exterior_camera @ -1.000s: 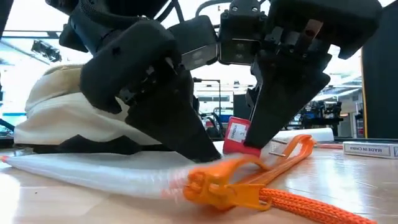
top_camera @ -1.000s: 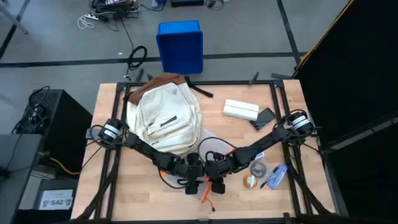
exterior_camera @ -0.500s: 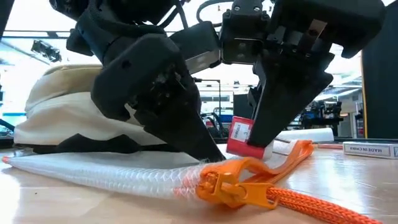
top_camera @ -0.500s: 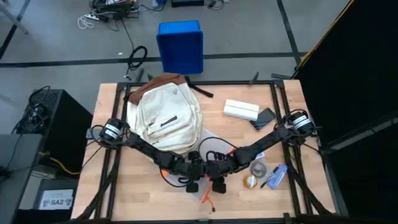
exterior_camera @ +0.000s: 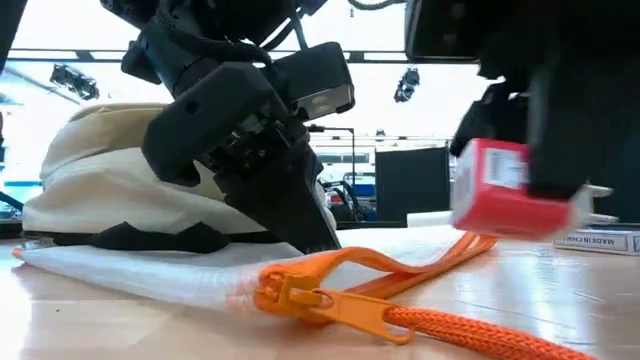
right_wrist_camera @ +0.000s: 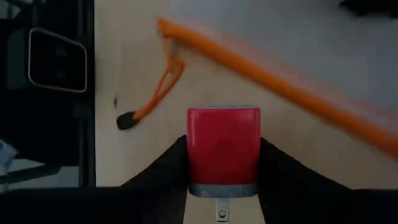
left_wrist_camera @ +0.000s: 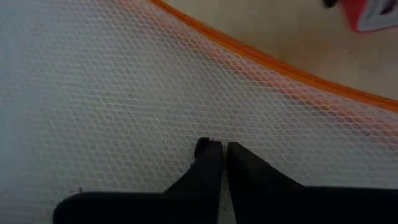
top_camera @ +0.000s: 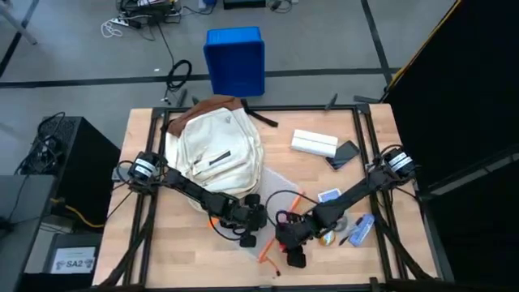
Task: Unpack backpack
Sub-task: Put the red charger adaptor into the zip bag
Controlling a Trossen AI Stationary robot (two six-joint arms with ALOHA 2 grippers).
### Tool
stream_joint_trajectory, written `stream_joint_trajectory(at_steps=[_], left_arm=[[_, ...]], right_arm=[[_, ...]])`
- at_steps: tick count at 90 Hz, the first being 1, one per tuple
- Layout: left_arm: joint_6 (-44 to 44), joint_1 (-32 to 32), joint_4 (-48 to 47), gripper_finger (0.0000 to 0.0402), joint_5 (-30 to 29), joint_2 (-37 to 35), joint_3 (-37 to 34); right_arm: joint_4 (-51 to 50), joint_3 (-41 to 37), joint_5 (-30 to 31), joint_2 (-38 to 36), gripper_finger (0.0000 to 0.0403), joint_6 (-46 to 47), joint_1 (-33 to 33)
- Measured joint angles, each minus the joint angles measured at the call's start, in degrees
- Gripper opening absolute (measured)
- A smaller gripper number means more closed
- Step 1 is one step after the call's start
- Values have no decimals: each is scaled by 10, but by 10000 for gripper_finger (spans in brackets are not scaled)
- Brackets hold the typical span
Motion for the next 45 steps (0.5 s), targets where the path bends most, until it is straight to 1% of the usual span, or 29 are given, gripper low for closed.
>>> stream_joint_trajectory(at_steps=[8,15,25,37,45], left_arm=[[0,6,-3,0,6,-5,-1],[1,8,-9,0,10,-14,-2],[10,9,-52,0,7,-42,-4],[12,10,-108,0,-32,-81,-5],[14,10,-125,0,-39,-101,-5]], right_arm=[[2,0,2,1,114,3,5],[8,0,5,16,114,4,1],[24,2,-12,41,114,3,-14],[44,4,-26,62,114,-5,-32],[56,3,-18,63,114,-18,-42]])
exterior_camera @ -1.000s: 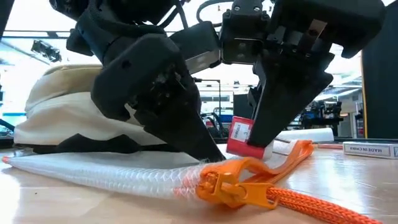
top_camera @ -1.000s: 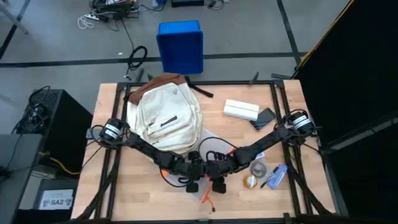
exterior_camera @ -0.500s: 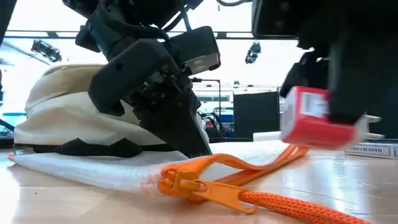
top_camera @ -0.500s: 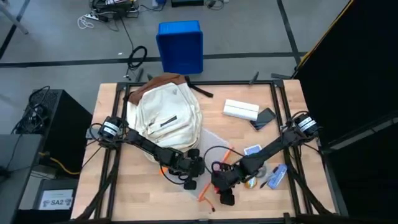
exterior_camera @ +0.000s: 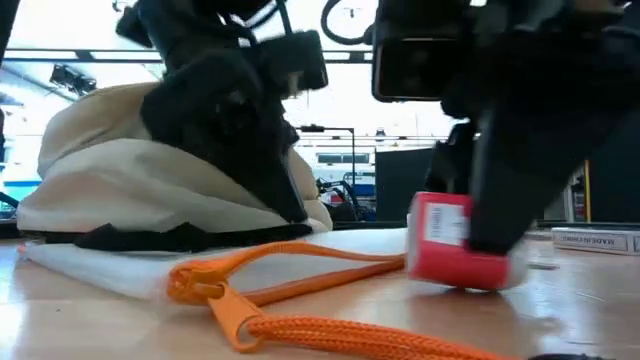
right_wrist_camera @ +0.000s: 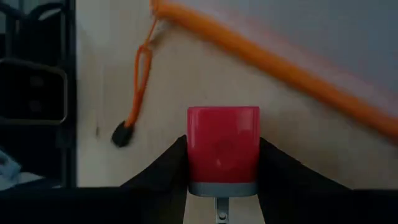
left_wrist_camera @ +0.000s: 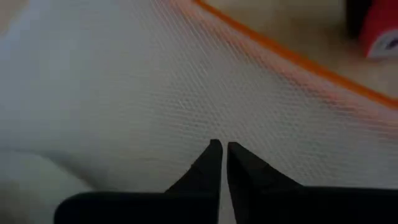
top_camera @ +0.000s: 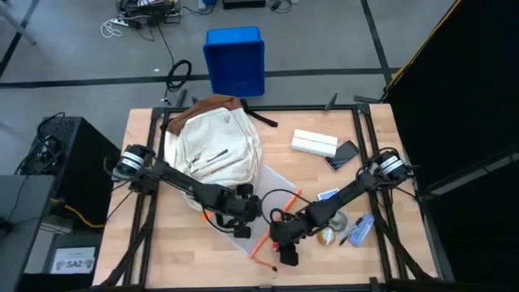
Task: Unpack backpack
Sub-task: Put the red charger adaptor into the zip bag
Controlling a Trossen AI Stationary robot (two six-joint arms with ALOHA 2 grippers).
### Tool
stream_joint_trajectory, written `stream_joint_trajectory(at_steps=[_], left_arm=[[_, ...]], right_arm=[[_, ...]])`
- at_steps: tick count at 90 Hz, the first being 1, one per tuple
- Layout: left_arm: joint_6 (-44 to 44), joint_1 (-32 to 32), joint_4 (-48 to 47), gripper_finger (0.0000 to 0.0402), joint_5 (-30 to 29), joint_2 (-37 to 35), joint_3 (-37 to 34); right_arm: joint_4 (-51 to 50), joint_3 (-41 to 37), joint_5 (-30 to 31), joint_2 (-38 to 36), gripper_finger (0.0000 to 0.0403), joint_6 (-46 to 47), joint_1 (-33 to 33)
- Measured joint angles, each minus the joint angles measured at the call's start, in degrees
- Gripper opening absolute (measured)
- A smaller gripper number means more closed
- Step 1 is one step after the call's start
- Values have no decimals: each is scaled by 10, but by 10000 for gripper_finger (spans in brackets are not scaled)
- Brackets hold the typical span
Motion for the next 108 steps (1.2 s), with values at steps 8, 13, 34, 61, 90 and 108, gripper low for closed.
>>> stream_joint_trajectory(at_steps=[8,13,34,61,90,108], left_arm=[[-10,-2,1,0,27,-16,0],[-19,-6,13,0,59,-27,0],[-36,-60,92,43,107,-18,1],[-121,-92,99,167,64,4,2],[-199,-98,83,253,16,36,3],[-246,-98,23,254,-18,36,3]], right_arm=[[24,-1,3,0,114,-21,-12],[29,-1,2,0,114,-29,-17],[35,-2,12,1,114,-46,-39],[51,-3,19,2,114,-76,-62],[61,-4,22,3,114,-95,-81],[65,-4,23,3,114,-101,-84]])
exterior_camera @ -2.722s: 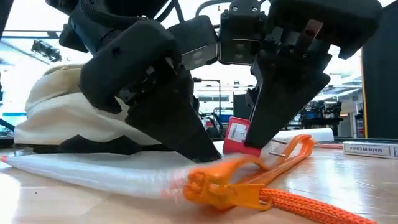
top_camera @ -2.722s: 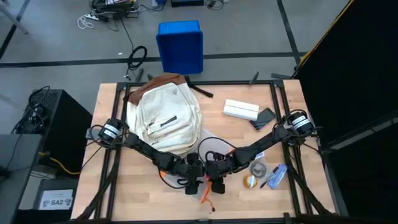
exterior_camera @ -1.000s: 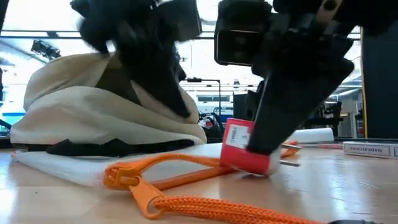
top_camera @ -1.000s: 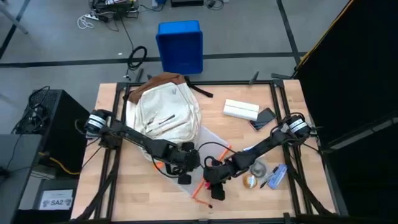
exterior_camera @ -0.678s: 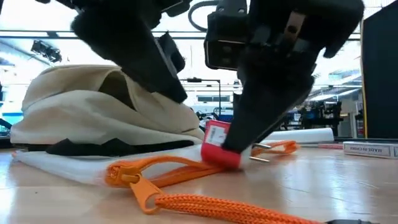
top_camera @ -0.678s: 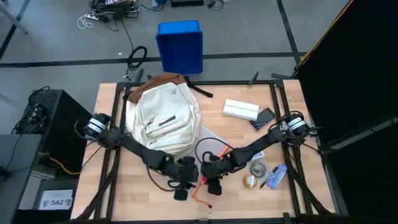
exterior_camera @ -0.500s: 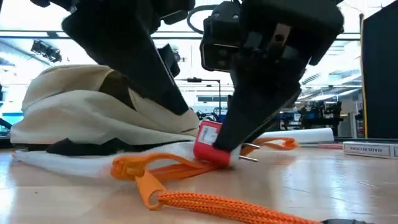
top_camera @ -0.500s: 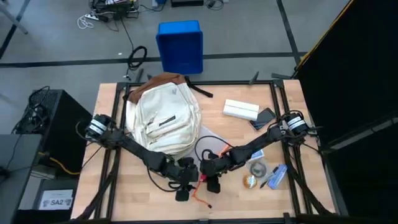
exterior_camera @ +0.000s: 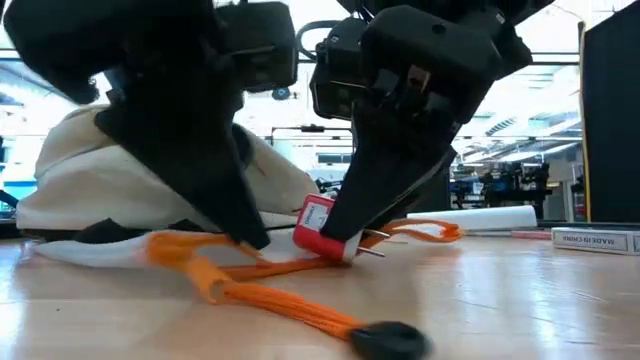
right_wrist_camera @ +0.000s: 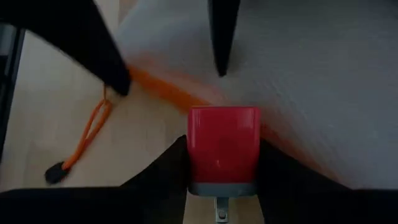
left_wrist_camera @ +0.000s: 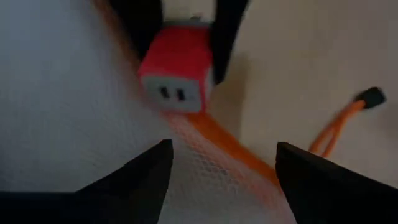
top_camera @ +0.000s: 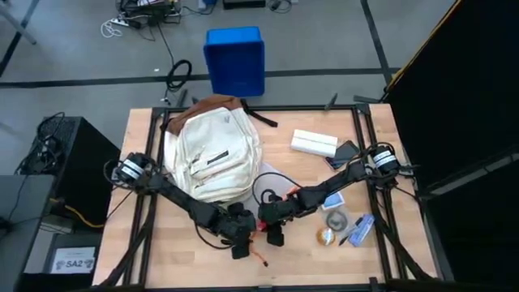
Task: Unpack backpack
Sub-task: Put the red charger adaptor into the zip bag
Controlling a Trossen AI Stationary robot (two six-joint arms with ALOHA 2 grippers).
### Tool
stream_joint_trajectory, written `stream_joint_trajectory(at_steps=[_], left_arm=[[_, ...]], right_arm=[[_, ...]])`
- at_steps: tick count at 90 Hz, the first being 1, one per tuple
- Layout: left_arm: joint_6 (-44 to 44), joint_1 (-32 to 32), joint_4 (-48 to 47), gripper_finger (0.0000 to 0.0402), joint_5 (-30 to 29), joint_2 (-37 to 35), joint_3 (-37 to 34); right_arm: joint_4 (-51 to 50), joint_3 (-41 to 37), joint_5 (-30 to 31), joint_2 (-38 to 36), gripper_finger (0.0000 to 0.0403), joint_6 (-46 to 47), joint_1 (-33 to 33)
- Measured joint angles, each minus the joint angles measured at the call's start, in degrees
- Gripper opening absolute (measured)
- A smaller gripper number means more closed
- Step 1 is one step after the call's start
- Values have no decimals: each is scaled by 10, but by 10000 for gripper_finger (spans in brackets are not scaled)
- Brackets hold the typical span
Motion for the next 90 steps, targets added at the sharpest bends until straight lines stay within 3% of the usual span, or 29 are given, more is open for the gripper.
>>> stream_joint_trajectory(at_steps=[45,71,90], left_arm=[[-30,1,-89,254,-35,7,3],[-41,2,-321,245,-85,11,98],[-41,1,-339,241,-87,11,104]], right_arm=[[6,0,-2,0,114,-4,-1],[7,0,-5,0,114,-3,-2],[7,0,-5,0,114,-3,-2]])
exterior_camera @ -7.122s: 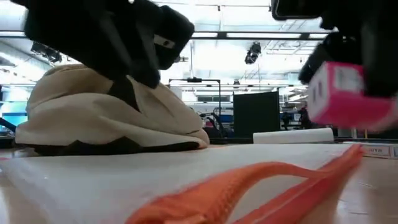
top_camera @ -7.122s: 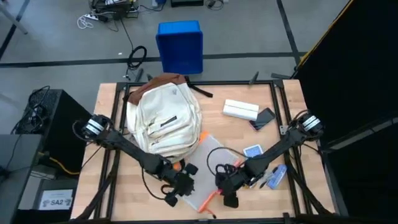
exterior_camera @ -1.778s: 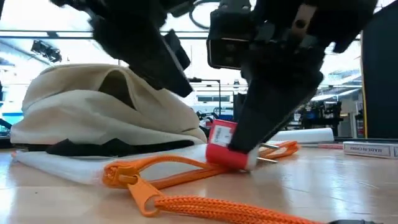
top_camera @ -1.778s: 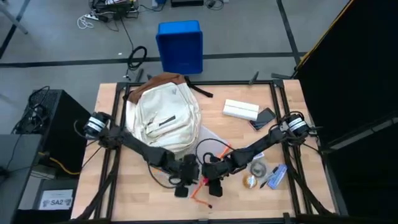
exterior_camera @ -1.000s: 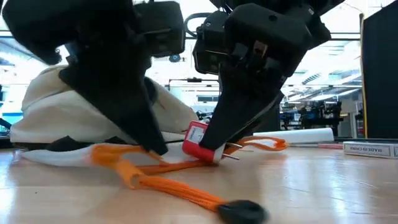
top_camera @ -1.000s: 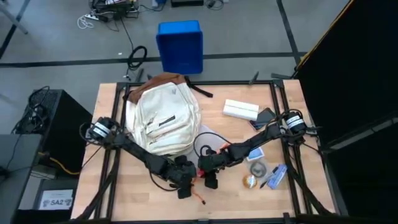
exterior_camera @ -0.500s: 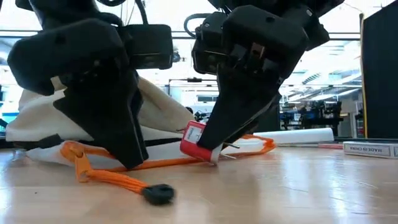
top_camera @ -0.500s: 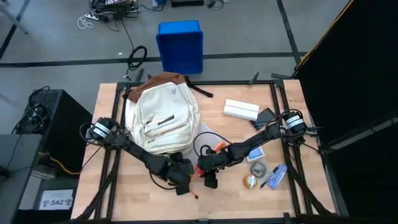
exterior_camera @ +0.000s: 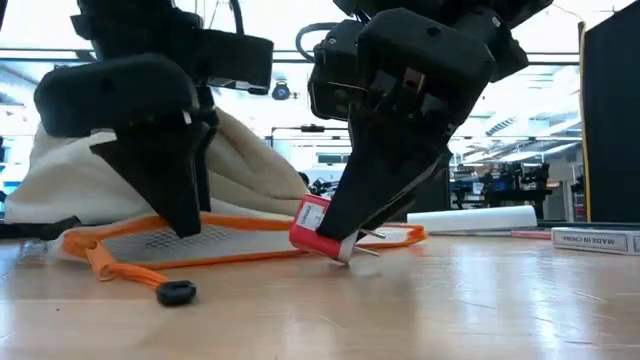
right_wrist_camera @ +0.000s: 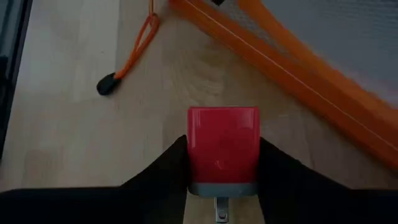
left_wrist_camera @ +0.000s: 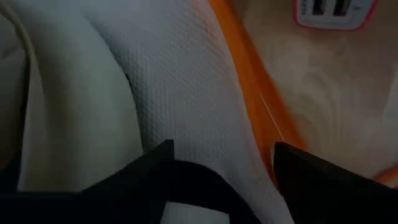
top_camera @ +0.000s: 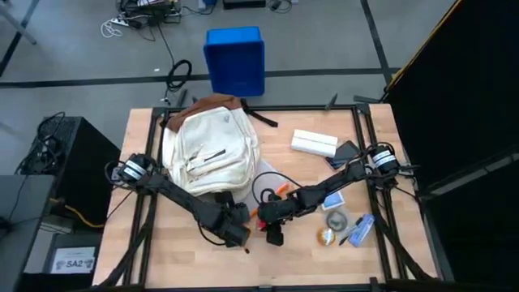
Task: Unpack backpack
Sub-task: Put the red charger adaptor into the zip bag
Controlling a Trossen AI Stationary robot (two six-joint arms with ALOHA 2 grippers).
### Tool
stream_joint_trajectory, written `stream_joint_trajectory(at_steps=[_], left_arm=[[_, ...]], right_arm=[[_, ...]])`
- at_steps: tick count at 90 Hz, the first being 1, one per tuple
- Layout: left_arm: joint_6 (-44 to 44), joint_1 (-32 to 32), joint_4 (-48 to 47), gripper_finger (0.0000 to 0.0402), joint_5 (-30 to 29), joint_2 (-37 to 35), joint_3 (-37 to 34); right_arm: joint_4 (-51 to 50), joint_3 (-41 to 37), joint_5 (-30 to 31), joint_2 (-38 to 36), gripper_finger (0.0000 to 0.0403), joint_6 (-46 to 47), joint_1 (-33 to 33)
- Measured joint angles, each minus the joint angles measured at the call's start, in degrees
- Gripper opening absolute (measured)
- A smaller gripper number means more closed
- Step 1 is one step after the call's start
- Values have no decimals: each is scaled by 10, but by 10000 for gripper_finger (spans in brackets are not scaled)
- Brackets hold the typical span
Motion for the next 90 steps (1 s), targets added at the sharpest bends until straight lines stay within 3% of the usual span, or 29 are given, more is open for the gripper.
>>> stream_joint_trajectory(at_steps=[22,31,39,52,56,90], left_arm=[[-2,4,1,239,2,19,-11],[-14,11,3,220,10,25,-19],[-14,15,3,174,18,27,-19],[16,18,0,40,21,29,-11],[28,18,0,17,21,30,-6],[111,-1,6,0,-9,20,86]], right_arm=[[2,0,1,0,114,1,0],[4,0,2,0,114,-1,0],[4,0,2,0,114,-5,1],[5,0,2,0,114,-12,6],[3,0,2,0,114,-11,9],[-51,-2,-4,-26,114,14,82]])
